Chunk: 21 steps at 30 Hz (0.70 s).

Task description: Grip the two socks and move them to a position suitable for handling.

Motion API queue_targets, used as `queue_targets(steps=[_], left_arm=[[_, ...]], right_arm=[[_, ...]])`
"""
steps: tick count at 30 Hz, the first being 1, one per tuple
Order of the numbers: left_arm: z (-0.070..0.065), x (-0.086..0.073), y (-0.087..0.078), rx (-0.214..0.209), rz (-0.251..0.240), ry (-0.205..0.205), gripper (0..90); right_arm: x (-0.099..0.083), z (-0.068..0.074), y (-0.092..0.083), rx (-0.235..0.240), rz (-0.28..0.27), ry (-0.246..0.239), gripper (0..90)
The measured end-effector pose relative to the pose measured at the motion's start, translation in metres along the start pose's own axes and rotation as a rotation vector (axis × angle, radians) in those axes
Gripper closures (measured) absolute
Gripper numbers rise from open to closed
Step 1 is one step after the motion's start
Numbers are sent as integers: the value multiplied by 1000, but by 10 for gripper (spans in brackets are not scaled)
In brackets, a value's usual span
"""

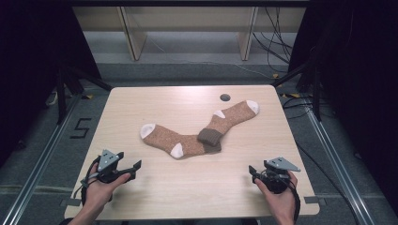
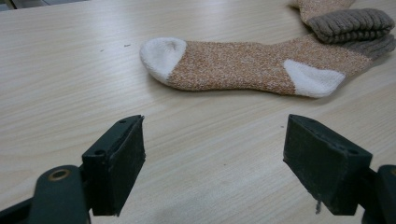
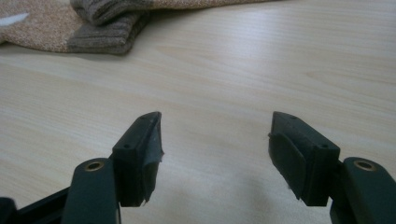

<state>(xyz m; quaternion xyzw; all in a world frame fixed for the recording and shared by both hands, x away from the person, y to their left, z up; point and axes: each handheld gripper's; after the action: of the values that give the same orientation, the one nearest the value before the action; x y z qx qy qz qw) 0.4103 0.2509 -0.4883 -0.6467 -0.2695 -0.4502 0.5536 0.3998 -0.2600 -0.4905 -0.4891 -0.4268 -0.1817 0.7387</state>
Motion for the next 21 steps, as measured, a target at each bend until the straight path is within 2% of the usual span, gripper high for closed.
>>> queue_targets(steps=[1, 4, 5, 8, 9, 11, 12, 13, 14, 15, 18, 19, 20, 21], left_arm=[[-1, 1, 1, -12, -6, -4, 197], [-4, 1, 3, -18, -8, 8, 198], [-5, 1, 4, -18, -4, 11, 198], [-5, 0, 4, -20, -1, 10, 198], [-5, -1, 2, -18, -7, 19, 198], [-3, -1, 2, -23, -10, 20, 199], [-1, -1, 0, -12, -4, 13, 201], [-1, -1, 0, -12, -4, 13, 203], [0, 0, 1, -18, -12, 24, 207], [1, 2, 1, -24, -8, 24, 210], [4, 11, 4, -31, 0, 31, 221], [4, 14, 7, -35, -9, 32, 228], [4, 17, 9, -33, -5, 43, 235], [4, 20, 13, -42, -5, 52, 237]], right_arm=[[0, 0, 1, 20, -13, 4, 355], [2, 3, 2, 14, 9, 32, 355], [3, 1, 4, 24, -9, -7, 356], [4, 5, 4, 22, 11, 6, 357], [7, 9, 4, 27, 15, -18, 359], [9, 11, 6, 36, 11, -26, 360], [14, 17, 7, 39, 10, -31, 369], [16, 17, 8, 46, 16, -57, 381], [18, 23, 9, 46, 25, -27, 403], [21, 21, 13, 58, 24, -83, 420], [29, 26, 23, 71, 49, -100, 465], [32, 30, 28, 81, 41, -70, 477], [37, 29, 30, 73, 50, -113, 486], [40, 32, 35, 88, 56, -99, 498]])
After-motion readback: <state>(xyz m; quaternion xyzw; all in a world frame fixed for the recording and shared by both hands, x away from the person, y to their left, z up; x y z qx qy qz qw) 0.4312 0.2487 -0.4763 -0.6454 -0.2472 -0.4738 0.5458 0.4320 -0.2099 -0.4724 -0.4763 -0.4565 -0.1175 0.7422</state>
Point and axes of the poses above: each handheld gripper's, and its own axes: y roughly forward along the jaws, x roughly out of its top, z roughly to its left, and after that the axes turned 9 degrees about x, right-handed
